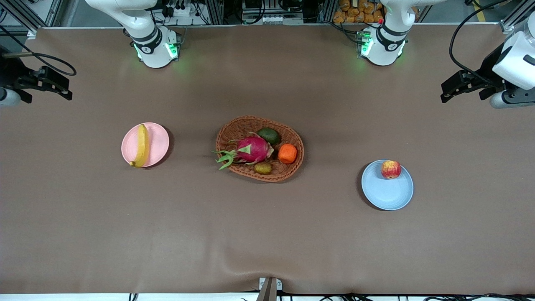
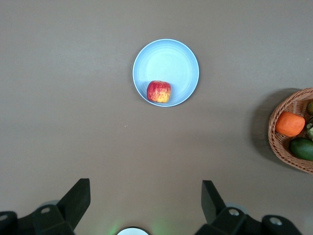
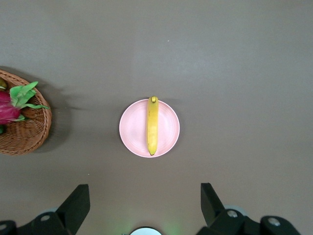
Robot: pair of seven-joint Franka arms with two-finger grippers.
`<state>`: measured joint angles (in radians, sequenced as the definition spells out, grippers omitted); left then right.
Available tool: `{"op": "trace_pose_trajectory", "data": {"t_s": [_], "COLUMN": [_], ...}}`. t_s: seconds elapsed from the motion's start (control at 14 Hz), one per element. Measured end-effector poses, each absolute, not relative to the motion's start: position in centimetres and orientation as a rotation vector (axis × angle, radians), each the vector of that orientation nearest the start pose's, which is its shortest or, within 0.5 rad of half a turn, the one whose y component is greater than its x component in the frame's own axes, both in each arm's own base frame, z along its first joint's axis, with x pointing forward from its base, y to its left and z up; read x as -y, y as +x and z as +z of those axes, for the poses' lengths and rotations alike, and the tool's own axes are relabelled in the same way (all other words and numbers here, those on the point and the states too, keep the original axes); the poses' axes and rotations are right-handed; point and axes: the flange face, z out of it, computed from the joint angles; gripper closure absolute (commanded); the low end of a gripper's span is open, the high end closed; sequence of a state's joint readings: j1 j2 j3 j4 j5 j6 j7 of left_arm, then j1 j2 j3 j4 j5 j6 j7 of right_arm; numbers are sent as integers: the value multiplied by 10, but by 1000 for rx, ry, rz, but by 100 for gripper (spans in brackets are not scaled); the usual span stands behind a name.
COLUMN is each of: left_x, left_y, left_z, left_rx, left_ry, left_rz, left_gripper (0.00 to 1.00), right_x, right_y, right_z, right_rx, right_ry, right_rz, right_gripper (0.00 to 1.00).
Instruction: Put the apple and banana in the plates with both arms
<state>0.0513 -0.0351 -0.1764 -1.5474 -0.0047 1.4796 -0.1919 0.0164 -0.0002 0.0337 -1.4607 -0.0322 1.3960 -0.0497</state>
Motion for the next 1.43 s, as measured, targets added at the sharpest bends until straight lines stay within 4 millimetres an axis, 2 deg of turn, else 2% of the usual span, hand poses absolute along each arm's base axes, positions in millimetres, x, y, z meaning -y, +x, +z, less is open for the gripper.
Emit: {"op": "trace_pose_trajectory", "data": {"t_s": [1.43], "left_x": [64], "left_y": [528], "left_z": [654], "left_rx": [117], "left_ry": [-3134], "left_rz": [26], "left_gripper": [0], "right_x": [-20], "right_y": [537], "right_z": [661], "right_rx": [145], "right_ry": [-3178], "right_rz": [82], "right_gripper": [0]}}
